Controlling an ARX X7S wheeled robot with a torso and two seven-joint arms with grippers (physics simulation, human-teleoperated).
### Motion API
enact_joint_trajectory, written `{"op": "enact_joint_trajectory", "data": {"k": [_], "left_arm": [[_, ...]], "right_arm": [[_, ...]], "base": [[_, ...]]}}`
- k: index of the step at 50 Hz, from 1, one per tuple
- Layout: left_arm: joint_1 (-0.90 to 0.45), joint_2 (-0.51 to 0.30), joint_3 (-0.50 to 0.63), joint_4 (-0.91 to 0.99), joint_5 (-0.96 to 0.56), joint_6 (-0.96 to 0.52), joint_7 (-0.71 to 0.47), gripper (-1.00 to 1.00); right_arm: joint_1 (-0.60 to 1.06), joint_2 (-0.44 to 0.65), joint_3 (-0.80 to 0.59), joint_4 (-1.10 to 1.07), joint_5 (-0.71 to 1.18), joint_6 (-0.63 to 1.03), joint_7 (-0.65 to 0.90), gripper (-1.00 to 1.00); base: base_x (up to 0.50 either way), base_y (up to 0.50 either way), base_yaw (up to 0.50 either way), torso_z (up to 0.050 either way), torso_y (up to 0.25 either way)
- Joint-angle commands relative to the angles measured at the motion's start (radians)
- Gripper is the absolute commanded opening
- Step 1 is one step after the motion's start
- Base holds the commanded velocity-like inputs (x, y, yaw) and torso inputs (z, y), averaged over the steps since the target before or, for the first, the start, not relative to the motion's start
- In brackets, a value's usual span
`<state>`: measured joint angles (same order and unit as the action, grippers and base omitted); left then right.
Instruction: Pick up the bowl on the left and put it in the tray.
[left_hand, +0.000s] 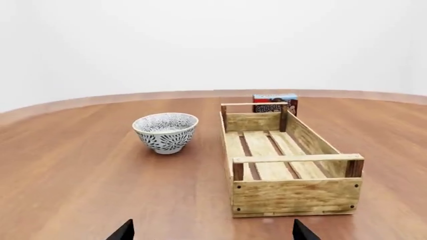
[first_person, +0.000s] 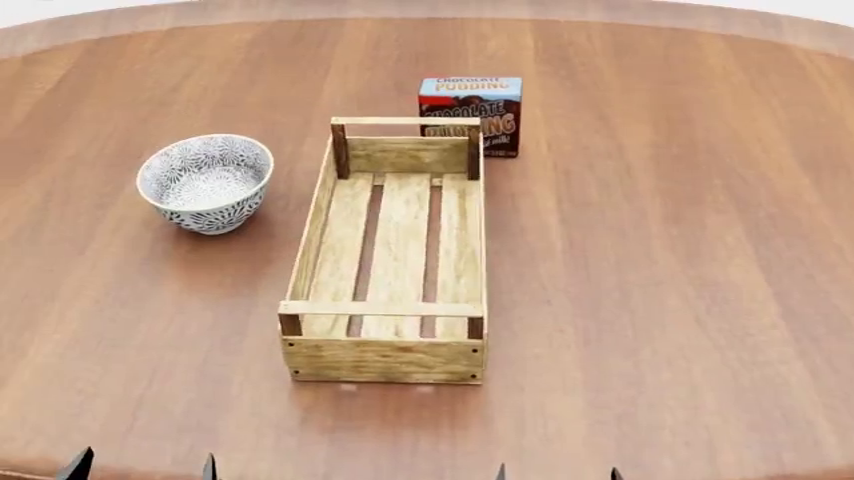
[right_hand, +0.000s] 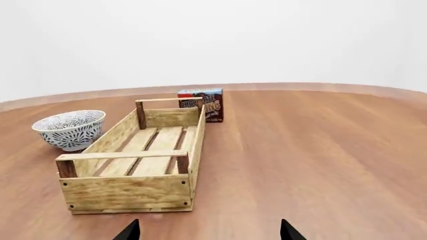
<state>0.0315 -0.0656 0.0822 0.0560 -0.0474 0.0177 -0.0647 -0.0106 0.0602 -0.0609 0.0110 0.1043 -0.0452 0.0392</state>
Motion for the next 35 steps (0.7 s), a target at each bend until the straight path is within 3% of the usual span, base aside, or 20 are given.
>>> {"op": "enact_joint_trajectory", "data": {"k": [1, 35], "left_arm": [[0.007, -0.021, 0.026, 0.005, -0.020, 0.006, -0.005, 1.00], [0.001, -0.057, 0.070, -0.004, -0.047, 0.016, -0.043, 1.00]], "right_arm": [[-0.024, 0.019, -0.026, -0.011, 0.014, -0.080, 0.003, 1.00], [-0.018, 0.054, -0.070, -0.004, 0.041, -0.093, 0.047, 1.00]], "base": [[0.11, 0.50, 0.00, 0.000, 0.000], [0.11, 0.50, 0.00, 0.000, 0.000]]}}
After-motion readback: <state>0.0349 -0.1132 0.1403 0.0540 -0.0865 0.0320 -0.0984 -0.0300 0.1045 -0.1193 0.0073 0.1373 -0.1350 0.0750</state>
